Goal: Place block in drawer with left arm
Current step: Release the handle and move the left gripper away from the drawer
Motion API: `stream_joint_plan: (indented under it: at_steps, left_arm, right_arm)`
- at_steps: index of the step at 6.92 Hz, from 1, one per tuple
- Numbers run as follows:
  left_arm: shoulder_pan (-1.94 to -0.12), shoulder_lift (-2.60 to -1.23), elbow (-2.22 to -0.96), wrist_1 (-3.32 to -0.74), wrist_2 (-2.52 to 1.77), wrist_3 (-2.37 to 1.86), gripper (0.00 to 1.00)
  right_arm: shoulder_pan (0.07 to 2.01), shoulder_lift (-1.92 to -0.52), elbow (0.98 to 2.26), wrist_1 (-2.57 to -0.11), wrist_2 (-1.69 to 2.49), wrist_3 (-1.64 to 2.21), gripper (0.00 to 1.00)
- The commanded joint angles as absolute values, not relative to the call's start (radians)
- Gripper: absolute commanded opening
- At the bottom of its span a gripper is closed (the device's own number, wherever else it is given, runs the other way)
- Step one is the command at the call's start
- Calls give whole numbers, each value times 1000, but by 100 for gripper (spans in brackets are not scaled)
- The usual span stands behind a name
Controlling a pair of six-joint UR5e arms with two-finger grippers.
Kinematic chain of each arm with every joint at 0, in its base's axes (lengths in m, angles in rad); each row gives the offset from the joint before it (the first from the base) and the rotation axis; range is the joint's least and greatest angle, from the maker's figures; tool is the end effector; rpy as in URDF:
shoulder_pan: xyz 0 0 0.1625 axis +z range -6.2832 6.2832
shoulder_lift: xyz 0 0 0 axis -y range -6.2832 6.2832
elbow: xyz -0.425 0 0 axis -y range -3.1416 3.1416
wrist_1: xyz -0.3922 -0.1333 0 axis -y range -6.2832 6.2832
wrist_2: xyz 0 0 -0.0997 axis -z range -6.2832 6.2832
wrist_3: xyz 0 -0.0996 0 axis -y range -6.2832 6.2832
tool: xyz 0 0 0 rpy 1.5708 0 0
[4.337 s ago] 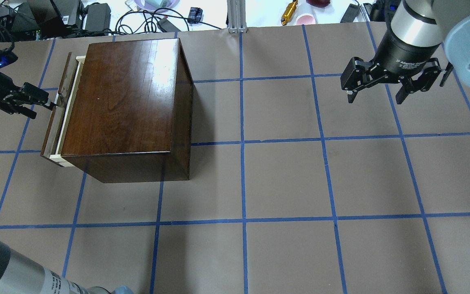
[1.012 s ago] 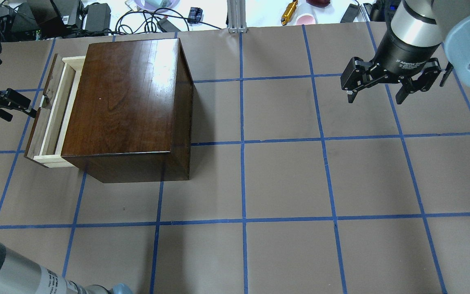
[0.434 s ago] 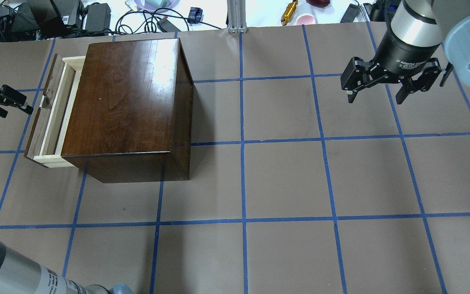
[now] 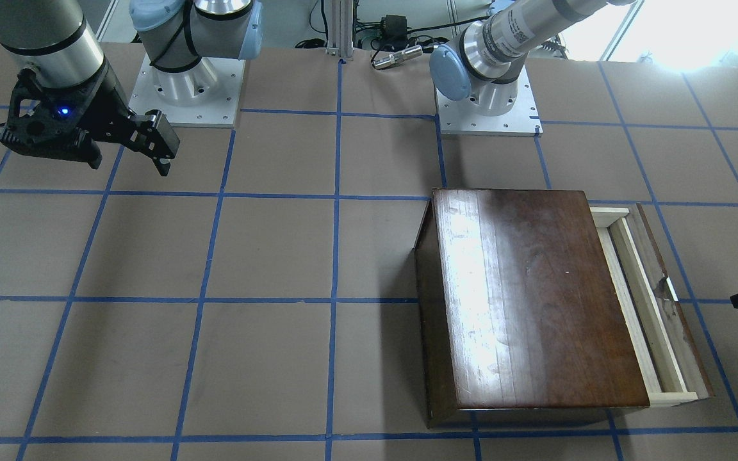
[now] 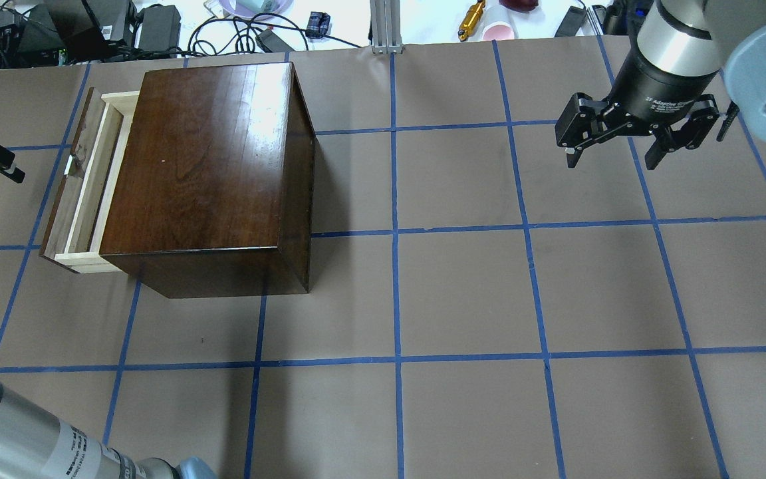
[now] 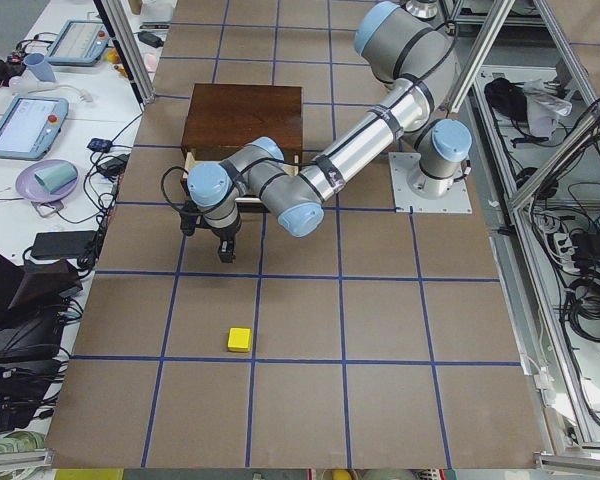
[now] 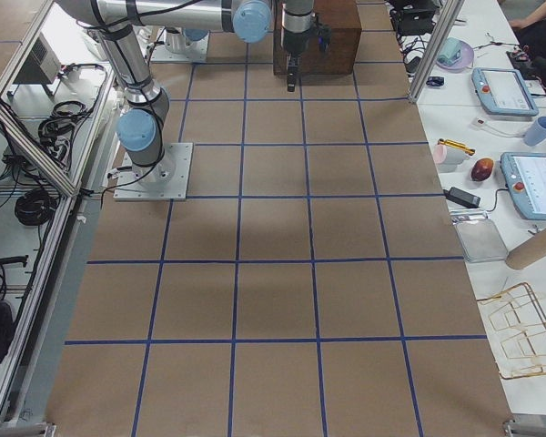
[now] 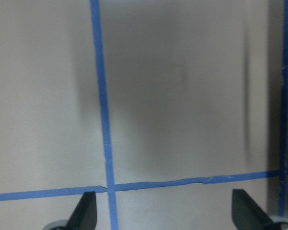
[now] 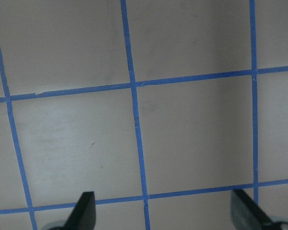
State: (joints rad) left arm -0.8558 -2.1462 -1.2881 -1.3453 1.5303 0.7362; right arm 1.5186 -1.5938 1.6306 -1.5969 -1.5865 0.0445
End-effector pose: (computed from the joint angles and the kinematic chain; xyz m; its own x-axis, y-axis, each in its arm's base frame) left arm 0.3550 -0.6183 0.2999 -0.9970 0.0189 0.0750 0.0207 0.9995 0.0226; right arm 0.1065 -0.4870 0.4723 -0.9952 0.0964 0.0162 0.0965 0.9953 0.0100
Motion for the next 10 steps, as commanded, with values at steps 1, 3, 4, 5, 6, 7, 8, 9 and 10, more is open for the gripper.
stream_joint_plan:
  at_steps: [1, 3, 4, 5, 6, 7, 8, 9, 10]
  left_arm:
    - [-807, -2184, -1258, -1321, 1546, 774, 100]
    - [-767, -2223, -1250, -1249, 1548, 859, 100]
    - [-755, -2242, -1235, -1232, 1557, 888, 100]
    - [-741, -2270, -1209, -1230, 1589, 905, 100]
    - [-738, -2299, -1178, -1218, 1589, 932, 100]
    - [-738, -2328, -1164, -1168, 1615, 952, 100]
    - [-729, -2350, -1163, -1119, 1644, 994, 100]
    - [-710, -2364, -1161, -1117, 1644, 1003, 100]
    - [-704, -2374, -1157, -1111, 1644, 1017, 100]
  right_arm:
    - [1519, -1594, 1631, -1597, -1586, 44, 100]
    - [1519, -1594, 1631, -1597, -1586, 44, 100]
    - [1519, -1594, 1631, -1597, -1586, 44, 100]
    - [1519, -1594, 1631, -1597, -1588, 44, 100]
    - [1519, -1594, 1631, -1597, -1586, 44, 100]
    - [1519, -1594, 1631, -1597, -1586, 44, 100]
    - [1519, -1594, 1631, -1597, -1586, 44, 100]
    - [1519, -1594, 1631, -1597, -1586, 44, 100]
    - [1519, -1594, 1631, -1597, -1586, 44, 100]
